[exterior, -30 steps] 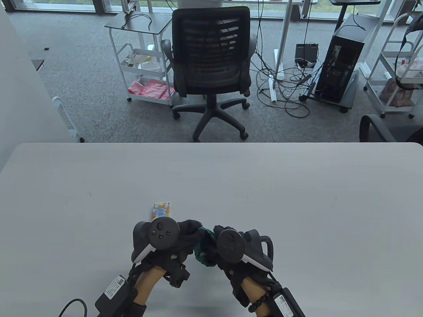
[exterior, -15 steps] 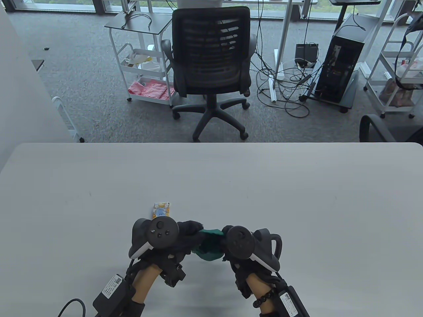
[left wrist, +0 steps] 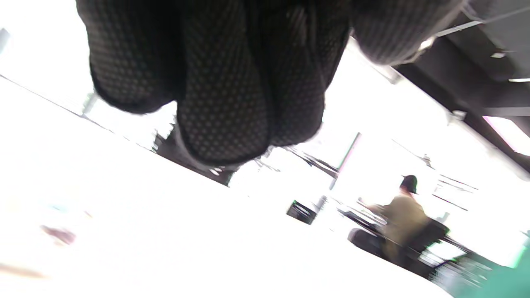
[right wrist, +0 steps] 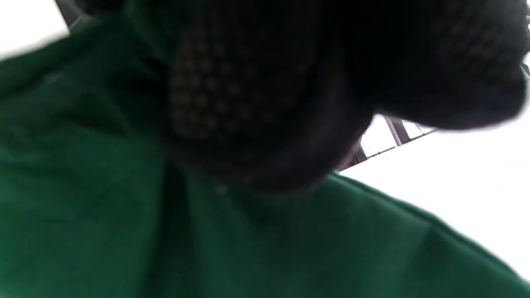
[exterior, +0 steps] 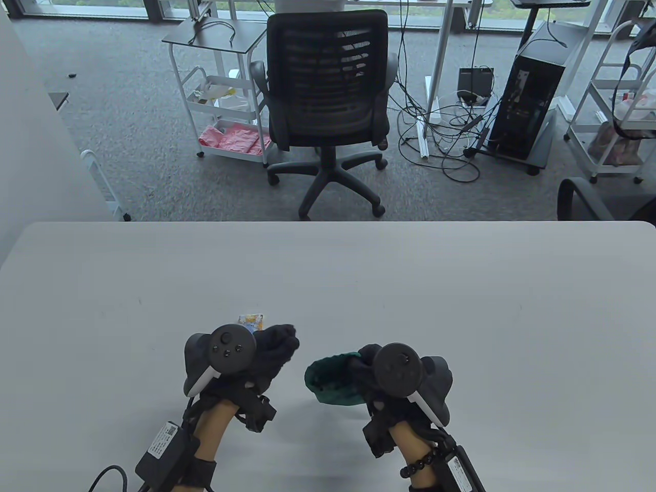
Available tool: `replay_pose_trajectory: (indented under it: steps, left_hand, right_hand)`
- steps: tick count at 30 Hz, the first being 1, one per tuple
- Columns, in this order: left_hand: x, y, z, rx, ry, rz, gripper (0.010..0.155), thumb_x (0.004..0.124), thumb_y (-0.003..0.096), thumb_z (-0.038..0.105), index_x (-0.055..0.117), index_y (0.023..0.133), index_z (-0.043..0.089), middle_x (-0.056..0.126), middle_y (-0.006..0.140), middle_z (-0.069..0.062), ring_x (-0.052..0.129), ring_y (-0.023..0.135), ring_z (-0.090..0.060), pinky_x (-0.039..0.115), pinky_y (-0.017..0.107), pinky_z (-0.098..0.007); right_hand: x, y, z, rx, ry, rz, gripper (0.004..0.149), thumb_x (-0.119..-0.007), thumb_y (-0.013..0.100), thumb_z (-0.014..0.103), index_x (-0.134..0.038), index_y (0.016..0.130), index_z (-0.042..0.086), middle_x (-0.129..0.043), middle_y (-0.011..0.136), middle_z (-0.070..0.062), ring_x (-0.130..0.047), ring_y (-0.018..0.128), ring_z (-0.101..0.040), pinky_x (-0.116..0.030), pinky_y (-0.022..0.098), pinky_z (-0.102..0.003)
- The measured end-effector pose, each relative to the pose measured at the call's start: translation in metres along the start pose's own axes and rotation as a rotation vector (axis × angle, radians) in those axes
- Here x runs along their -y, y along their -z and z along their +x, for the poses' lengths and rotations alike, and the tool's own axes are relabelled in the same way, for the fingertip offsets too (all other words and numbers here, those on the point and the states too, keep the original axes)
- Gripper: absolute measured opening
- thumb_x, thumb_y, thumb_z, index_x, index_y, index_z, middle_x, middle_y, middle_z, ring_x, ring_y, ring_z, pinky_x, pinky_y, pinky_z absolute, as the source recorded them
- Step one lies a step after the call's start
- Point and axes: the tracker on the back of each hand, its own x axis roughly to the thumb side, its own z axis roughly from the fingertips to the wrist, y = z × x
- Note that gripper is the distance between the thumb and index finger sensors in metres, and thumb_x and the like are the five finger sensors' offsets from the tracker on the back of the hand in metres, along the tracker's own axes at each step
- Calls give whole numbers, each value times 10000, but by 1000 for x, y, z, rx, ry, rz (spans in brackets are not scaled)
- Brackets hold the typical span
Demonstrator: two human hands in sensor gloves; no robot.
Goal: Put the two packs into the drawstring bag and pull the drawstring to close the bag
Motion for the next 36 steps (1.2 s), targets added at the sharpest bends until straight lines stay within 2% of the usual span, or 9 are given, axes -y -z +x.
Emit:
replay_pose_trajectory:
  steps: [3,5,8,13,21,27,31,36]
  left_hand:
    - [2,4,-17,-128,150,21,595,724,515,537,704,1004,199,887,915,-105,1025,740,-323,822,603,-559]
    - [10,8,-26,-185,211,-27,655,718,515,552,621,1057,196,772,1016,-182,936,838,-412,762,635,-616]
    - [27,15,-33,-243,271,-97,701,716,514,565,564,1088,191,666,1075,-247,850,898,-487,712,652,-657]
    - [49,29,-36,-306,373,-183,747,709,511,589,518,1110,187,608,1098,-293,811,920,-527,694,656,-676]
    - [77,57,-43,-400,527,-259,759,701,501,610,511,1112,200,647,1083,-291,843,896,-532,722,642,-671]
    - [100,63,-47,-427,628,-347,782,693,497,630,465,1126,225,625,1097,-299,831,900,-561,723,634,-686]
    - [109,64,-56,-474,628,-409,773,686,501,632,443,1128,251,606,1108,-298,820,908,-566,713,639,-691]
    - [118,63,-58,-472,627,-418,781,692,497,627,461,1119,215,651,1090,-284,837,902,-543,710,645,-679]
  right_hand:
    - [2,1,-5,-17,5,-17,412,-861,494,364,-974,645,-1,-1069,333,-59,-1083,106,-74,-995,118,-309]
    - [3,1,-7,-28,3,-34,413,-860,495,366,-977,641,-2,-1070,328,-55,-1083,102,-71,-995,116,-307]
    - [7,1,-10,-44,36,-47,415,-860,495,365,-976,641,-5,-1069,325,-54,-1083,99,-70,-996,114,-305]
    - [13,1,-15,-66,62,-75,415,-859,497,363,-975,643,-8,-1069,329,-55,-1084,102,-71,-997,116,-306]
    - [21,0,-21,-81,62,-113,417,-857,499,364,-971,650,-8,-1068,338,-58,-1086,112,-78,-996,127,-311]
    - [24,-1,-23,-84,63,-127,417,-854,501,366,-970,651,-5,-1068,339,-57,-1086,114,-79,-994,132,-313]
    - [26,-2,-23,-80,65,-135,416,-854,501,366,-971,651,-5,-1067,340,-57,-1085,115,-79,-994,132,-313]
    - [26,-1,-25,-77,65,-140,413,-852,503,368,-971,653,3,-1067,342,-56,-1085,117,-81,-992,136,-315]
